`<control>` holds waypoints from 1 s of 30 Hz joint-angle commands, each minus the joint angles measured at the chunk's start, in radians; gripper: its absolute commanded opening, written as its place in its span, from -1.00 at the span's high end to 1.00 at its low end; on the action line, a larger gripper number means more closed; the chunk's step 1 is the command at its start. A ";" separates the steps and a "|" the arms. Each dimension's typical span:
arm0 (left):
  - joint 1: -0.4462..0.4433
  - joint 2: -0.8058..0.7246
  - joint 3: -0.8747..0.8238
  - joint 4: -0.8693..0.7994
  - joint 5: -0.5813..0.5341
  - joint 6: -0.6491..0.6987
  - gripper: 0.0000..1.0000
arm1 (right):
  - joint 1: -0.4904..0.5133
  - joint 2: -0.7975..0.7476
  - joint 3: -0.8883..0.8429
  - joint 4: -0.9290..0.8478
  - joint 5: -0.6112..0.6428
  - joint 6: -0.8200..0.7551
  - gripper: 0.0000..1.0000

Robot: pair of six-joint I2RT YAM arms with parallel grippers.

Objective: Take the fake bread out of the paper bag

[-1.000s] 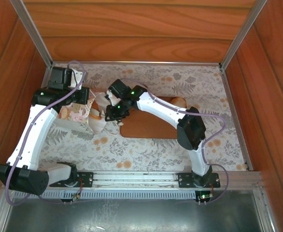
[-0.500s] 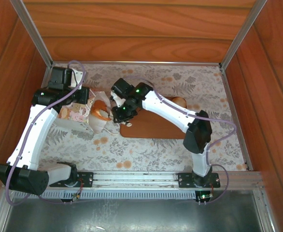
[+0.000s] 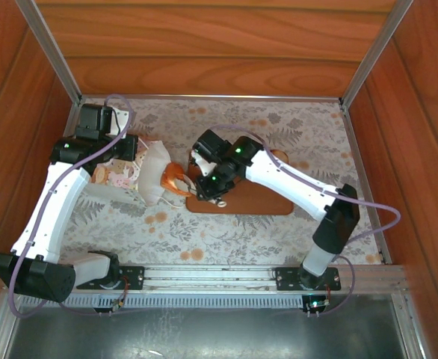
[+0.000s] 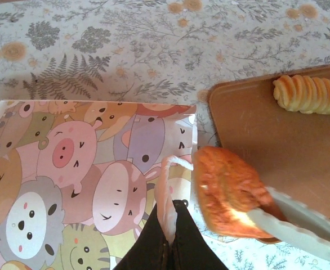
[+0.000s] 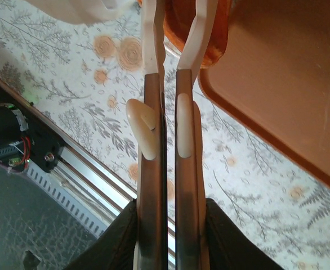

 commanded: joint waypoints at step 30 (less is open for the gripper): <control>-0.007 -0.087 -0.053 0.046 -0.034 0.027 1.00 | -0.164 0.105 -0.088 0.089 0.171 -0.160 0.41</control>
